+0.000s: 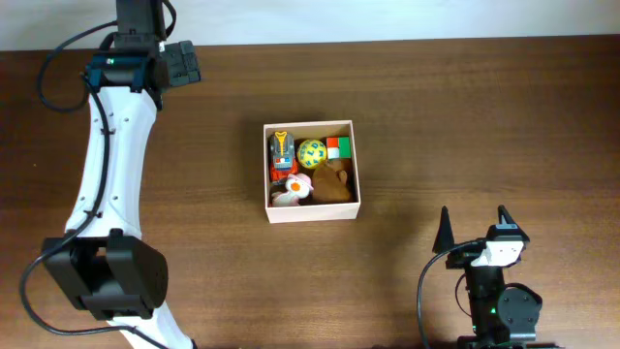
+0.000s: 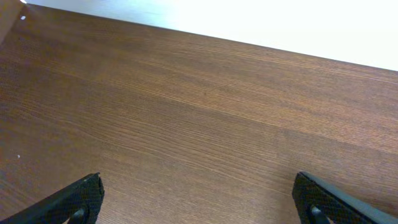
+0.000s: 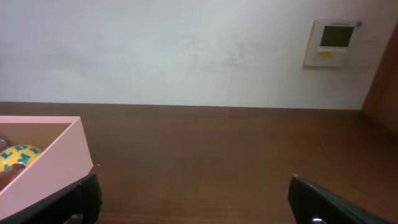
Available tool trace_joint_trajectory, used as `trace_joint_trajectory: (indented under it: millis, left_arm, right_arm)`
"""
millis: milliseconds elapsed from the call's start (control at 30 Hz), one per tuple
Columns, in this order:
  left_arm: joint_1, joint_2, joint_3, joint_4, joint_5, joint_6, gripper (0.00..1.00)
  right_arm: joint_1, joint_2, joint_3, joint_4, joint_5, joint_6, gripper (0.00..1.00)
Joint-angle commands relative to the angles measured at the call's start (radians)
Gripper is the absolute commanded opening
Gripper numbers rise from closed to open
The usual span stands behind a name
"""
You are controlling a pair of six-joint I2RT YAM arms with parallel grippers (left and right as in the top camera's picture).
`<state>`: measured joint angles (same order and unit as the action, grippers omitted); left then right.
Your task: Pack container
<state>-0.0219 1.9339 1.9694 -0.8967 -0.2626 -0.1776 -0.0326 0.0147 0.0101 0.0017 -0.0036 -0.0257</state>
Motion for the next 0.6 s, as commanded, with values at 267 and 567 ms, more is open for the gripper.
trace_joint_trajectory:
  millis: [267,567]
  left_arm:
    - [-0.001,-0.004,0.006,-0.002,-0.007,-0.012,0.99]
    - [-0.001,-0.004,0.006,-0.002,-0.007,-0.012,0.99]
  right_arm:
    - [0.008,-0.008,-0.005,-0.082,0.019,0.012,0.99]
    - [0.008,-0.008,-0.005,-0.082,0.019,0.012,0.99]
